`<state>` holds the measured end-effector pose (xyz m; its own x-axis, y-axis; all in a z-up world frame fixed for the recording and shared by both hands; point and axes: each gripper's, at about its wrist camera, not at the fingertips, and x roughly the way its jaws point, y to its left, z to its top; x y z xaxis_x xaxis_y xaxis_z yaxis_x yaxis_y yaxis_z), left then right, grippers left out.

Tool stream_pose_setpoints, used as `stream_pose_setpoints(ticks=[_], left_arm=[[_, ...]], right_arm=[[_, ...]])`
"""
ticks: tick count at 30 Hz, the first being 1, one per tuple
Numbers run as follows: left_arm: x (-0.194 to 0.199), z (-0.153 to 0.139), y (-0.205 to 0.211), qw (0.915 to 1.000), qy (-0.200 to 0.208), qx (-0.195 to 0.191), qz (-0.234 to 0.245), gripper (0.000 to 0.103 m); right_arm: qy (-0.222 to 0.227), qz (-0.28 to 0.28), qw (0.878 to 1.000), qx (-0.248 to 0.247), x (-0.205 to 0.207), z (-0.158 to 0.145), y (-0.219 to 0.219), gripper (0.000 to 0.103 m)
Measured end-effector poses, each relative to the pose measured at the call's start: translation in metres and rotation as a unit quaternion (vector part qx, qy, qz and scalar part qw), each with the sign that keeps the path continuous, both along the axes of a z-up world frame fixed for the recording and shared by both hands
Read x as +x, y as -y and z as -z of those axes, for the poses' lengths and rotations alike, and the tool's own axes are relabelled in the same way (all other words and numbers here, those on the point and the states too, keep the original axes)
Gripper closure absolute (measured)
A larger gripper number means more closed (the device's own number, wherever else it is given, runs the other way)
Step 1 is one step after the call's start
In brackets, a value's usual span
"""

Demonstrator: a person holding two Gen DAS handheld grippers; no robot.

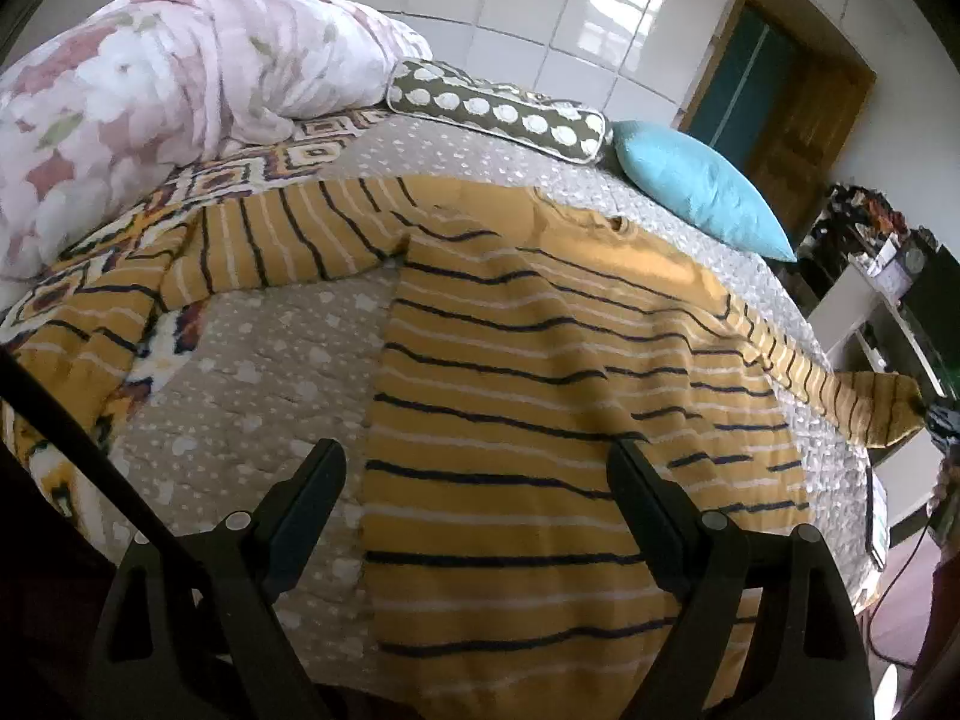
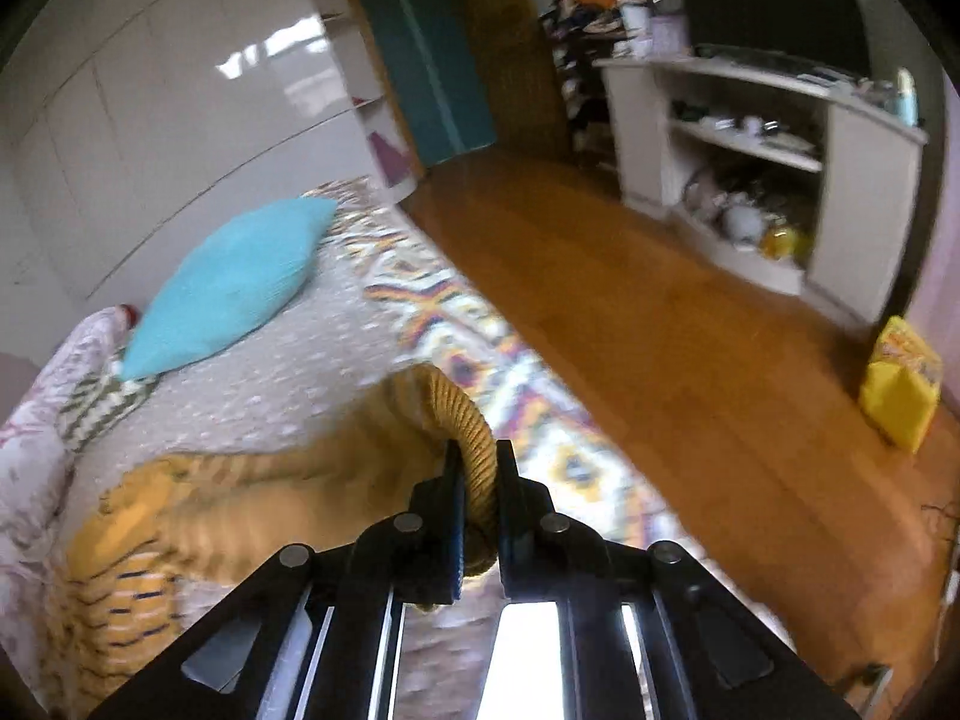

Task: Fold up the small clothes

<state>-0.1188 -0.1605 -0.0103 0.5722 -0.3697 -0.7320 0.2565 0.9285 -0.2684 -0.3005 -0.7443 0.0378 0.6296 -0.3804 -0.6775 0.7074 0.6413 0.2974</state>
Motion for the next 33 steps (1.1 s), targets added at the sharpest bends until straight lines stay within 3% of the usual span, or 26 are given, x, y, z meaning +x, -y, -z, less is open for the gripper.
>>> stream_pose_setpoints(ticks=[5, 10, 15, 20, 25, 27, 28, 30, 33], left_arm=[[-0.004, -0.004, -0.016, 0.9999, 0.009, -0.008, -0.011, 0.015], [-0.007, -0.009, -0.042, 0.9990, 0.032, -0.002, -0.031, 0.015], [-0.005, -0.009, -0.078, 0.9971, 0.048, -0.005, -0.058, 0.015], [-0.003, -0.003, -0.107, 0.9950, 0.060, -0.001, -0.080, 0.015], [-0.001, 0.009, -0.132, 0.9929, 0.056, 0.003, -0.105, 0.015], [0.002, 0.013, -0.139, 0.9920, 0.051, 0.000, -0.116, 0.015], [0.004, 0.015, -0.142, 0.9915, 0.049, -0.002, -0.121, 0.015], [0.005, 0.017, -0.147, 0.9907, 0.044, -0.004, -0.129, 0.015], [0.006, 0.018, -0.154, 0.9895, 0.041, -0.009, -0.138, 0.015]], right_arm=[[0.028, -0.121, 0.992, 0.034, 0.082, -0.019, -0.078, 0.094], [0.050, -0.249, 0.964, 0.084, 0.189, -0.021, -0.183, 0.094], [0.035, -0.339, 0.932, 0.123, 0.289, 0.006, -0.285, 0.094], [-0.011, -0.375, 0.917, 0.137, 0.371, 0.050, -0.360, 0.094], [-0.053, -0.392, 0.907, 0.146, 0.416, 0.091, -0.400, 0.093], [-0.064, -0.405, 0.899, 0.151, 0.428, 0.098, -0.417, 0.088], [-0.067, -0.416, 0.893, 0.158, 0.433, 0.101, -0.425, 0.081], [-0.062, -0.447, 0.875, 0.177, 0.439, 0.100, -0.442, 0.067], [-0.034, -0.482, 0.863, 0.150, 0.428, 0.075, -0.460, 0.062]])
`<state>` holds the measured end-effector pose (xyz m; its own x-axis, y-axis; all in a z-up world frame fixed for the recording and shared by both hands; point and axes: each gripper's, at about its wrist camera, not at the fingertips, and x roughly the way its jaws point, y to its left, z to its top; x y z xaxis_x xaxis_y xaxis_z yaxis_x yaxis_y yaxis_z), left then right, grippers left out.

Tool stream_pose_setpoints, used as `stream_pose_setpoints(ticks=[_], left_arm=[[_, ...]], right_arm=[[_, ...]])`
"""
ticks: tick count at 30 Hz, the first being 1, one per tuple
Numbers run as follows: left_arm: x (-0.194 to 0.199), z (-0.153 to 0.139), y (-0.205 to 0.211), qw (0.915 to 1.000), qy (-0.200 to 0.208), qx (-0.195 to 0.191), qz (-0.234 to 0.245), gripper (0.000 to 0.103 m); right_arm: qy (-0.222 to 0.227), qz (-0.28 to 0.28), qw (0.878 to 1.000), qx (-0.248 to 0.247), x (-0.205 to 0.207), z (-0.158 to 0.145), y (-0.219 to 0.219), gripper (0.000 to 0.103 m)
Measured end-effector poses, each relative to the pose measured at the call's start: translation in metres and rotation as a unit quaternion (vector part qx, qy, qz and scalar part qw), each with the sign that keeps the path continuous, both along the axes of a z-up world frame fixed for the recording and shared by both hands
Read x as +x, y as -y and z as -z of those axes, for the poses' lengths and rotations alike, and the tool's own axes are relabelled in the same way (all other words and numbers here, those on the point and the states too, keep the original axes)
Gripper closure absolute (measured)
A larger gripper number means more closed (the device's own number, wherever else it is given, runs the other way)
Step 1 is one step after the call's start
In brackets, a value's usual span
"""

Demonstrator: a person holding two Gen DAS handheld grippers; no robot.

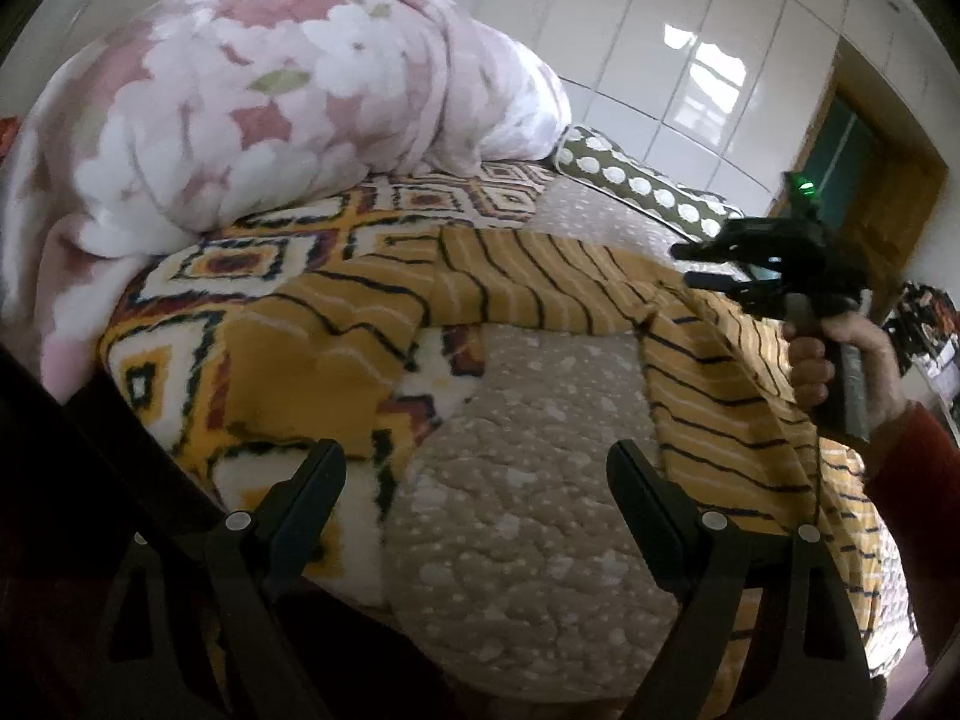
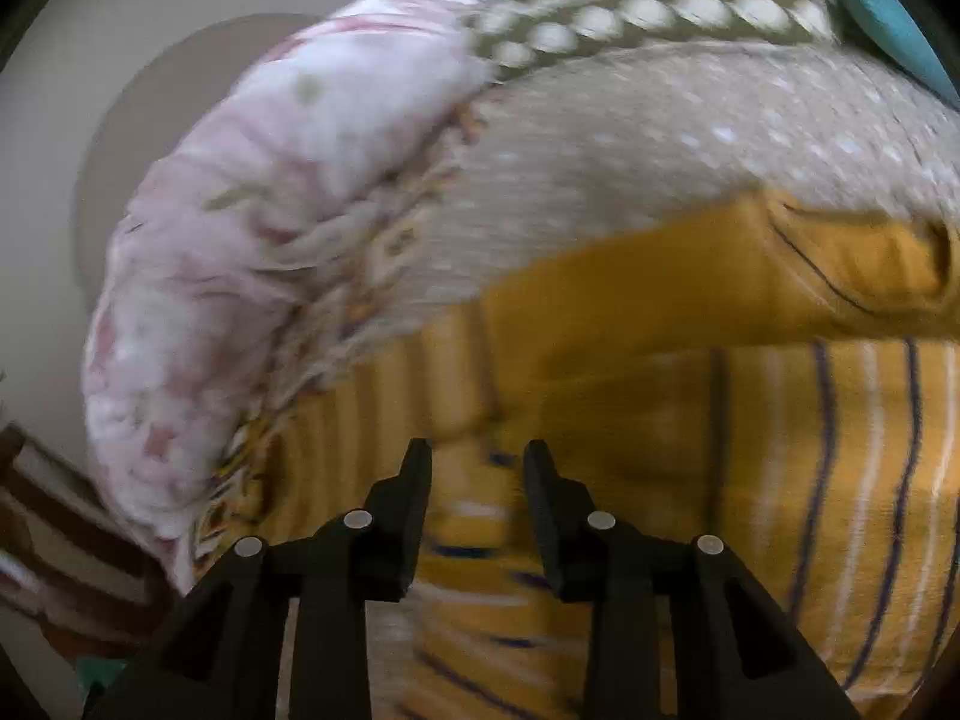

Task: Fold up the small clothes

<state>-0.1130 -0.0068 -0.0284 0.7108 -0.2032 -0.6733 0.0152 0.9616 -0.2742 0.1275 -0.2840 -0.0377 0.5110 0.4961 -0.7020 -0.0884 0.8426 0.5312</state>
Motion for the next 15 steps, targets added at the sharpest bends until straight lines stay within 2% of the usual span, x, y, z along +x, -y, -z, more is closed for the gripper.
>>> stream_pose_setpoints(ticks=[2, 6, 9, 11, 13, 15], left_arm=[[0.003, 0.001, -0.007, 0.9999, -0.003, -0.010, -0.008, 0.015], [0.019, 0.010, -0.031, 0.9980, -0.017, -0.047, -0.038, 0.015], [0.034, 0.015, -0.047, 0.9960, -0.030, -0.058, -0.061, 0.015], [0.045, 0.015, -0.049, 0.9976, -0.029, -0.033, -0.054, 0.015], [0.056, 0.015, -0.040, 0.9984, -0.028, 0.028, -0.040, 0.015], [0.066, 0.021, -0.025, 0.9945, -0.029, 0.100, -0.007, 0.015]], right_arm=[[0.022, -0.005, 1.000, -0.022, -0.017, -0.015, -0.004, 0.055], [0.045, -0.011, 0.997, -0.055, -0.063, -0.032, 0.006, 0.052], [0.053, -0.008, 0.996, -0.074, -0.107, -0.033, 0.028, 0.051], [0.056, -0.004, 0.995, -0.083, -0.131, -0.032, 0.043, 0.050], [0.056, 0.006, 0.994, -0.091, -0.152, -0.031, 0.056, 0.048], [0.052, 0.017, 0.994, -0.095, -0.168, -0.027, 0.070, 0.047]])
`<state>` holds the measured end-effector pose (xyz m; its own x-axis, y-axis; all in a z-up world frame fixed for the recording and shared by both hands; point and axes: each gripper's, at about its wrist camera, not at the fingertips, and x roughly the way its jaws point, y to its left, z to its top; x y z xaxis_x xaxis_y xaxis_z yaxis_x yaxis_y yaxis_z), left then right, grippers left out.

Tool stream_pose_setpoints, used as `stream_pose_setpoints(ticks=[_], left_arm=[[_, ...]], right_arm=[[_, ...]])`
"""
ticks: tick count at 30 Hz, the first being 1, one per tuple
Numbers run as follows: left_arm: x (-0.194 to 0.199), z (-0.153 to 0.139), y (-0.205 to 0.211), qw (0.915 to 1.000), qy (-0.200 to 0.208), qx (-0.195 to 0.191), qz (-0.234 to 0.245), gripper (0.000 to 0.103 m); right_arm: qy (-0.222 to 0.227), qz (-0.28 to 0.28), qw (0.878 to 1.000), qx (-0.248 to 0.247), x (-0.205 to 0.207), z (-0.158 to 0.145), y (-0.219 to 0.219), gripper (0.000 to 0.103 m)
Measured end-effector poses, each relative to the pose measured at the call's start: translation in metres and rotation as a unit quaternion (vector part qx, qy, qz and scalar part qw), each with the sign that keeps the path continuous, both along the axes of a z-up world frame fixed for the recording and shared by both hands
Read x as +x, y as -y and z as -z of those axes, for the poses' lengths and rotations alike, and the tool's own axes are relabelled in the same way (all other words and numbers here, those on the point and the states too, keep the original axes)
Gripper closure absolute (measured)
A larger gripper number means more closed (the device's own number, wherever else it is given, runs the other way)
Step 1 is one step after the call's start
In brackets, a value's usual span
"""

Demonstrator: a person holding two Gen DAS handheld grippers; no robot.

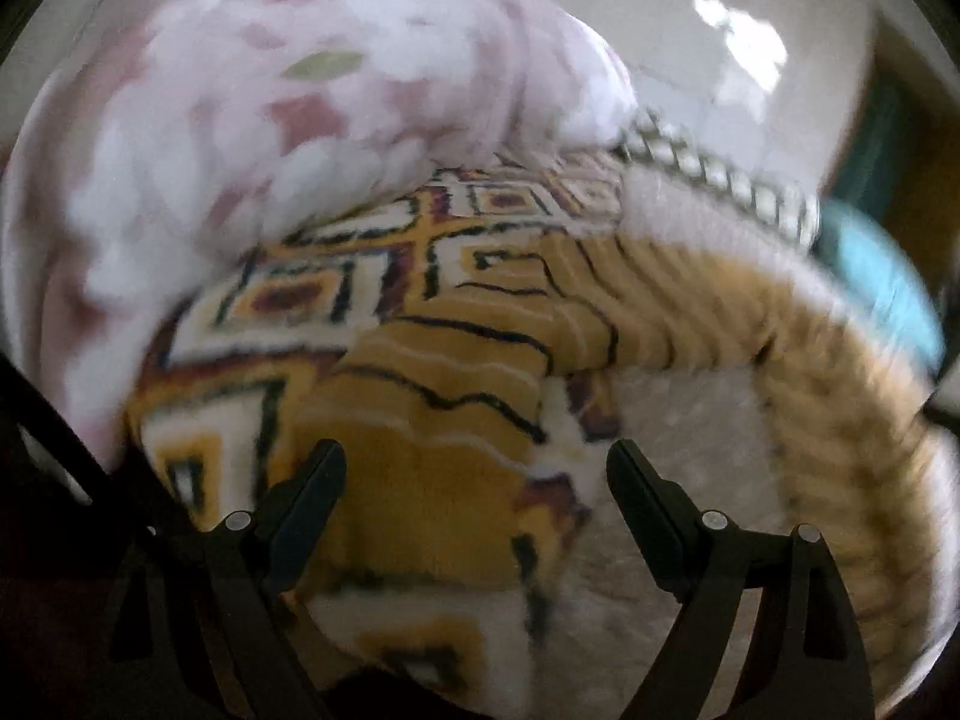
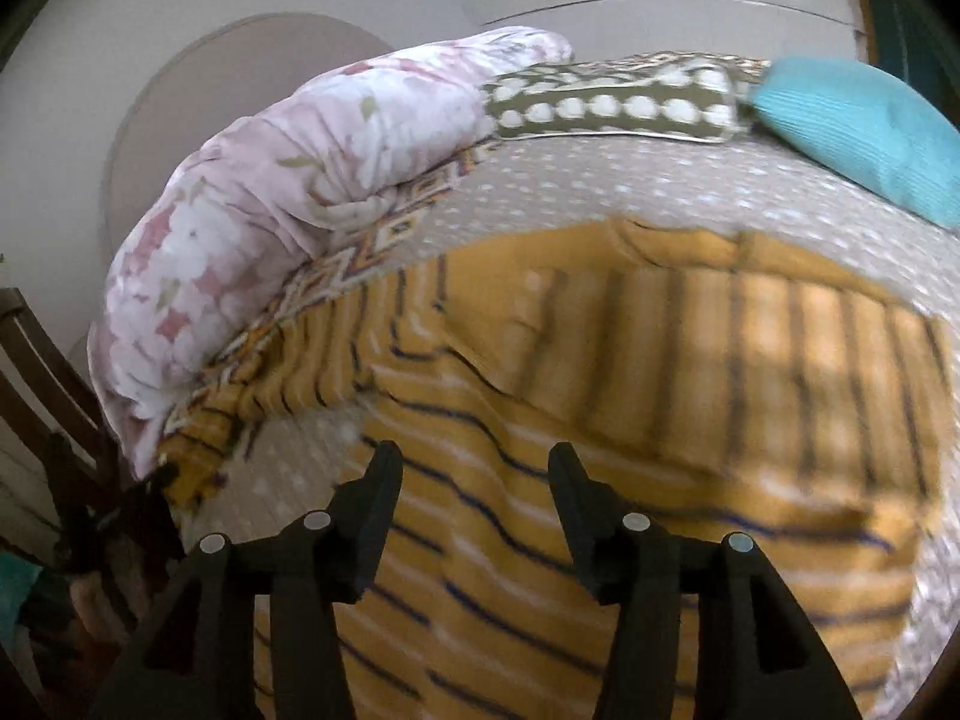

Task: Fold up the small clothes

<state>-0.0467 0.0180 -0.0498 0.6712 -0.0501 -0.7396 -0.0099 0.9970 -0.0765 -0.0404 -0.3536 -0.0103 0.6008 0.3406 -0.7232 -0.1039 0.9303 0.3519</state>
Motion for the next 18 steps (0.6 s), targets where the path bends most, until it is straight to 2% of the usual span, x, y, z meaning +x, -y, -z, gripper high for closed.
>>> stream_pose_setpoints(ticks=[1, 3, 4, 5, 7, 8, 11, 13, 15, 16, 17, 18], left_arm=[[0.005, 0.005, 0.008, 0.9993, -0.009, 0.031, 0.020, 0.017], [0.017, 0.017, 0.020, 0.9945, -0.040, 0.081, 0.053, 0.053], [0.024, 0.019, 0.019, 0.9921, -0.051, 0.104, 0.049, 0.080], [0.031, 0.016, 0.013, 0.9921, -0.055, 0.103, 0.044, 0.091], [0.050, -0.001, -0.020, 0.9975, -0.055, 0.043, 0.007, 0.091], [0.062, -0.014, -0.045, 0.9981, -0.042, 0.017, -0.042, 0.092], [0.077, -0.048, -0.102, 0.9867, 0.008, 0.004, -0.162, 0.090], [0.075, -0.063, -0.118, 0.9824, 0.030, -0.011, -0.184, 0.087], [0.062, -0.076, -0.121, 0.9825, 0.059, -0.026, -0.175, 0.052], [0.052, -0.080, -0.119, 0.9823, 0.073, -0.030, -0.170, 0.025], [0.039, -0.081, -0.116, 0.9812, 0.093, -0.034, -0.166, 0.017], [0.031, -0.080, -0.113, 0.9810, 0.100, -0.037, -0.162, 0.017]], right_arm=[[-0.002, 0.008, 1.000, 0.000, -0.008, 0.003, 0.008, 0.047], [-0.007, 0.028, 1.000, 0.003, -0.019, 0.009, 0.023, 0.047], [-0.008, 0.035, 0.999, 0.003, -0.023, 0.011, 0.029, 0.047], [-0.007, 0.044, 0.999, 0.002, -0.027, 0.013, 0.035, 0.047], [-0.003, 0.057, 0.998, -0.005, -0.034, 0.016, 0.043, 0.047], [-0.002, 0.060, 0.998, -0.008, -0.037, 0.017, 0.046, 0.047], [-0.003, 0.073, 0.997, -0.005, -0.042, 0.021, 0.054, 0.047], [-0.002, 0.083, 0.997, 0.002, -0.044, 0.023, 0.058, 0.047], [0.000, 0.089, 0.996, 0.014, -0.047, 0.025, 0.063, 0.047], [0.000, 0.091, 0.996, 0.018, -0.048, 0.026, 0.064, 0.047], [0.000, 0.093, 0.995, 0.023, -0.050, 0.027, 0.065, 0.047], [0.000, 0.094, 0.995, 0.026, -0.051, 0.028, 0.064, 0.047]])
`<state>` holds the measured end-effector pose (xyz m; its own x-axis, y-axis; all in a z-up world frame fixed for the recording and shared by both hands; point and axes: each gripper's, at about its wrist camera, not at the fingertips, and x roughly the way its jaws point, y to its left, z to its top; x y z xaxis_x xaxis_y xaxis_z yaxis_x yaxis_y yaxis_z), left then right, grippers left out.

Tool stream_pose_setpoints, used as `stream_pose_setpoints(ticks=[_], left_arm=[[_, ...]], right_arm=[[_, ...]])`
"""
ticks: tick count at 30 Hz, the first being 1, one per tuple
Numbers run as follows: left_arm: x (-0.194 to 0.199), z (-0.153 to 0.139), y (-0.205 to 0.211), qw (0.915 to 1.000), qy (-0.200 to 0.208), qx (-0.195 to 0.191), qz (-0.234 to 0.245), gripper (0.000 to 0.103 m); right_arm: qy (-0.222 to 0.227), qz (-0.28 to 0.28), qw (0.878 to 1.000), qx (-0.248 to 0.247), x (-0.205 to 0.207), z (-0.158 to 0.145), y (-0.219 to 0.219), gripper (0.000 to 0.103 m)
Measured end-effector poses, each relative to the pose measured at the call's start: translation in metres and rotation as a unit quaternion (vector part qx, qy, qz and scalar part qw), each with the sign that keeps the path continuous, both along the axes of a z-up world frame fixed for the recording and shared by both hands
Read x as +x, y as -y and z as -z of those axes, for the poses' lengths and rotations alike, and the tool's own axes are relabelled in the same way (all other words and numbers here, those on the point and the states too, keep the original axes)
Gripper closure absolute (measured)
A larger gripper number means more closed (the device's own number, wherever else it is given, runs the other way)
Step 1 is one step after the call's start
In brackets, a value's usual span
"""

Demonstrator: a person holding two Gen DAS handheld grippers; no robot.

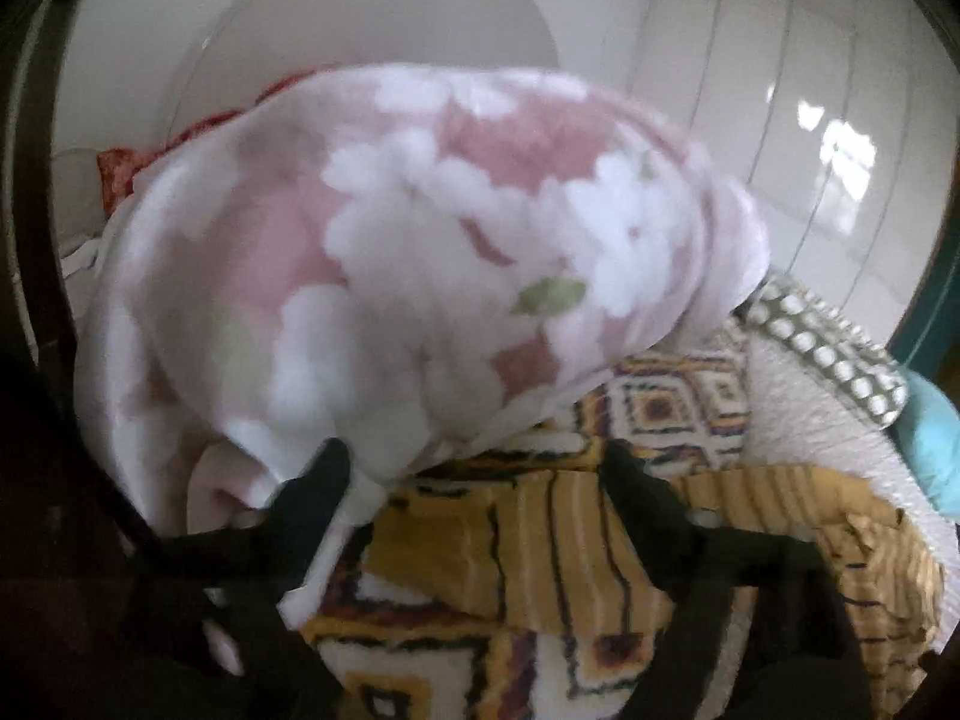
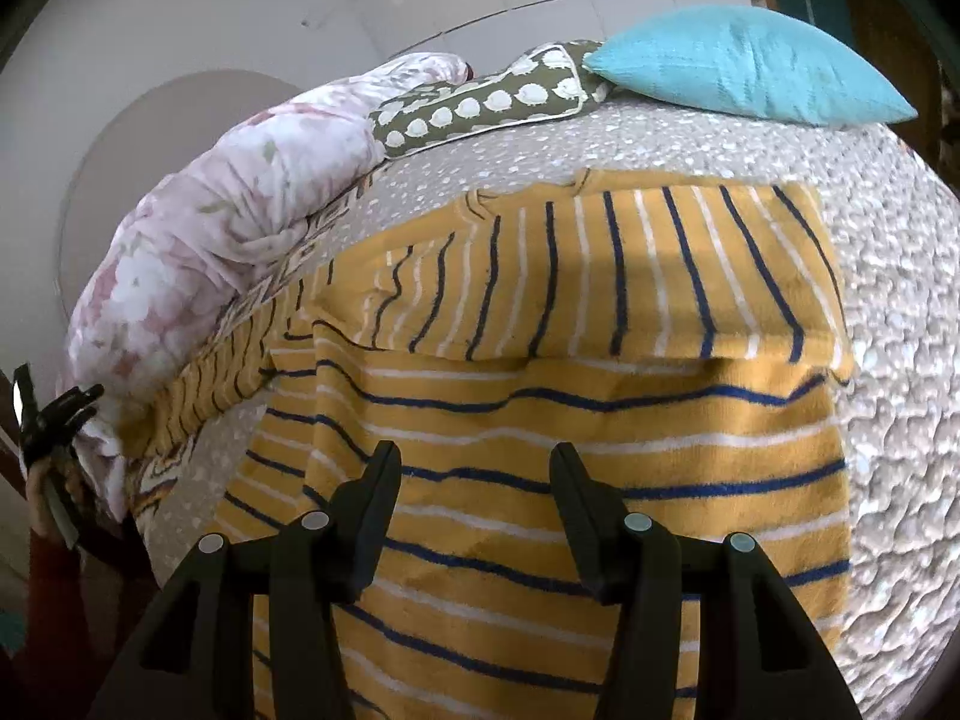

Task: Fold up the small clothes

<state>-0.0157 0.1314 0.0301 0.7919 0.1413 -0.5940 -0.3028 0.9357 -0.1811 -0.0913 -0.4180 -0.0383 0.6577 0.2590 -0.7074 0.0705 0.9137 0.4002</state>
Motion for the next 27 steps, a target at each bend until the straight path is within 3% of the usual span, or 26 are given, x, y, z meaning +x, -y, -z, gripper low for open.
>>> stream_pose_setpoints(ticks=[2, 5, 9, 11, 16, 17, 18, 19, 21, 24, 27], left_arm=[[-0.010, 0.008, 0.003, 0.9998, -0.013, -0.011, 0.013, 0.017], [-0.024, 0.029, -0.001, 0.9960, -0.030, -0.080, 0.024, 0.017], [-0.024, 0.074, -0.007, 0.9753, -0.064, -0.207, 0.040, 0.017], [-0.019, 0.092, -0.005, 0.9689, -0.083, -0.231, 0.032, 0.017], [0.010, 0.101, -0.002, 0.9776, -0.061, -0.201, -0.001, 0.017], [0.019, 0.100, -0.001, 0.9811, -0.060, -0.184, -0.007, 0.032], [0.027, 0.100, 0.000, 0.9840, -0.069, -0.164, -0.012, 0.053], [0.038, 0.101, 0.002, 0.9860, -0.099, -0.133, -0.018, 0.099], [0.047, 0.096, 0.003, 0.9857, -0.113, -0.124, -0.021, 0.099], [0.047, 0.066, 0.017, 0.9904, -0.089, -0.106, -0.013, 0.099], [0.050, 0.026, 0.050, 0.9928, -0.059, -0.101, 0.026, 0.099]], right_arm=[[-0.001, 0.003, 1.000, 0.003, -0.001, 0.001, -0.003, 0.047], [-0.001, 0.003, 1.000, 0.006, -0.004, 0.002, -0.006, 0.047], [0.002, 0.010, 1.000, 0.005, -0.008, 0.001, -0.011, 0.047], [0.003, 0.015, 1.000, 0.008, -0.010, 0.001, -0.012, 0.047], [0.015, 0.024, 1.000, 0.002, -0.022, -0.004, -0.011, 0.047], [0.017, 0.026, 1.000, -0.002, -0.024, -0.005, -0.012, 0.047], [0.021, 0.029, 0.999, -0.006, -0.027, -0.007, -0.011, 0.047], [0.023, 0.031, 0.999, -0.008, -0.029, -0.007, -0.012, 0.047], [0.030, 0.037, 0.999, -0.010, -0.033, -0.009, -0.008, 0.047], [0.042, 0.043, 0.998, -0.008, -0.040, -0.012, 0.000, 0.047], [0.057, 0.051, 0.997, -0.003, -0.048, -0.015, 0.008, 0.047]])
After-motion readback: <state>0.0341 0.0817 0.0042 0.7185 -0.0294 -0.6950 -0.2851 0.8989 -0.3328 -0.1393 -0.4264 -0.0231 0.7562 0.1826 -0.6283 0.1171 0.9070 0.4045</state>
